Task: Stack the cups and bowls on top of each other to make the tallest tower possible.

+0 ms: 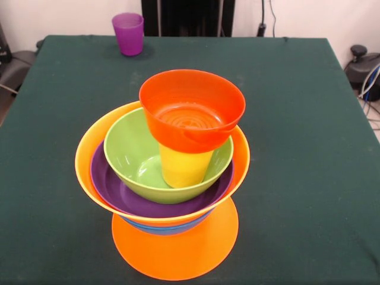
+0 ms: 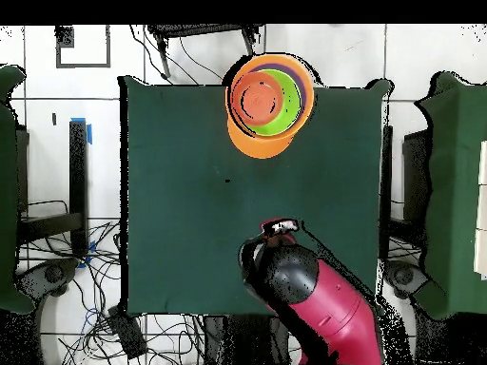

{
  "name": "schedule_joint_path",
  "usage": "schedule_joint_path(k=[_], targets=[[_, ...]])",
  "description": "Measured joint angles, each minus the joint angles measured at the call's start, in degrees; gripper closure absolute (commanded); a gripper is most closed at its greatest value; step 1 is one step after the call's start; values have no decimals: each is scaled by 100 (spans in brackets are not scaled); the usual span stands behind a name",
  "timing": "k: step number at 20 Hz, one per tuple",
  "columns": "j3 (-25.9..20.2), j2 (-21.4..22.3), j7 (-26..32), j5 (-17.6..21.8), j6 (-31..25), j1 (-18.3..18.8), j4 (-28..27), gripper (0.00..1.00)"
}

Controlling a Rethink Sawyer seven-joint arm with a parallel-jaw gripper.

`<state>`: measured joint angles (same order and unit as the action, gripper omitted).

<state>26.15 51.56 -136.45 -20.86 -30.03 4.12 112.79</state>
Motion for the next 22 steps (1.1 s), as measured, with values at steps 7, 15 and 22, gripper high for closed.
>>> schedule_joint_path(k=[7,15,22], targets=[[-589,66,0,231,665,405,604,0],[-1099,68,0,524,1207,737,1022,0],[-1469,67,0,798,1503,996,1284,0]])
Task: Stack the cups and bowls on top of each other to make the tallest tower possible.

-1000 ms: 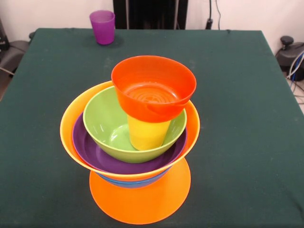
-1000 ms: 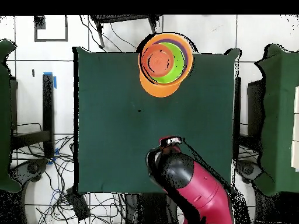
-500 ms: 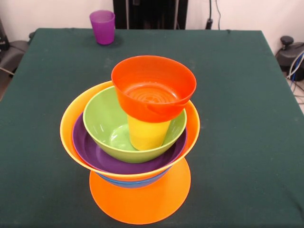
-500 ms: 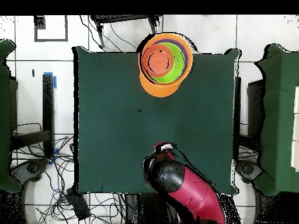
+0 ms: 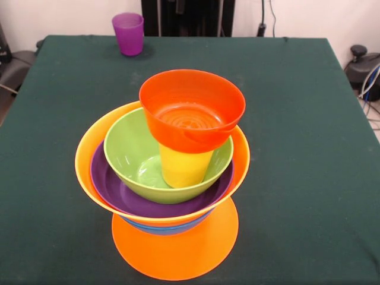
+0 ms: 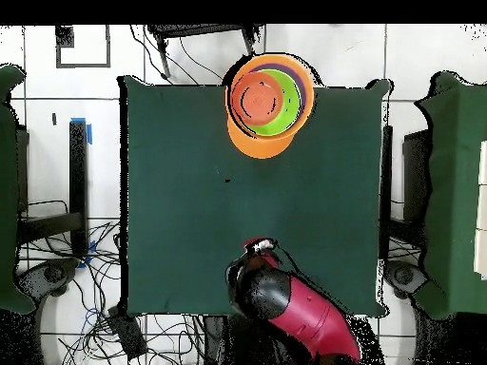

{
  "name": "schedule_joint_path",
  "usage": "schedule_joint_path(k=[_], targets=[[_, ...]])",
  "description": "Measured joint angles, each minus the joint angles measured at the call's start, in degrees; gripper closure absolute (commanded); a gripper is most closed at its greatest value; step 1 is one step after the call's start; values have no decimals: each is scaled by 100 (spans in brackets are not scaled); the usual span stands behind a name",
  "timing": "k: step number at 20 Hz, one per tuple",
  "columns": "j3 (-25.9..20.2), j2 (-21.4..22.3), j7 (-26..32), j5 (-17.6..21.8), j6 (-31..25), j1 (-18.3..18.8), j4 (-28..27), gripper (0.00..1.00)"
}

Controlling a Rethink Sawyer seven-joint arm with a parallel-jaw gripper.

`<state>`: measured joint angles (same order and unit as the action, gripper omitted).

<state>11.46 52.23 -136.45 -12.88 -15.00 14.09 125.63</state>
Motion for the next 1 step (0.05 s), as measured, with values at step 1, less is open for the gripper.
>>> schedule_joint_path(k=[1], targets=[[-60,-1,0,51,47,43,36,0]])
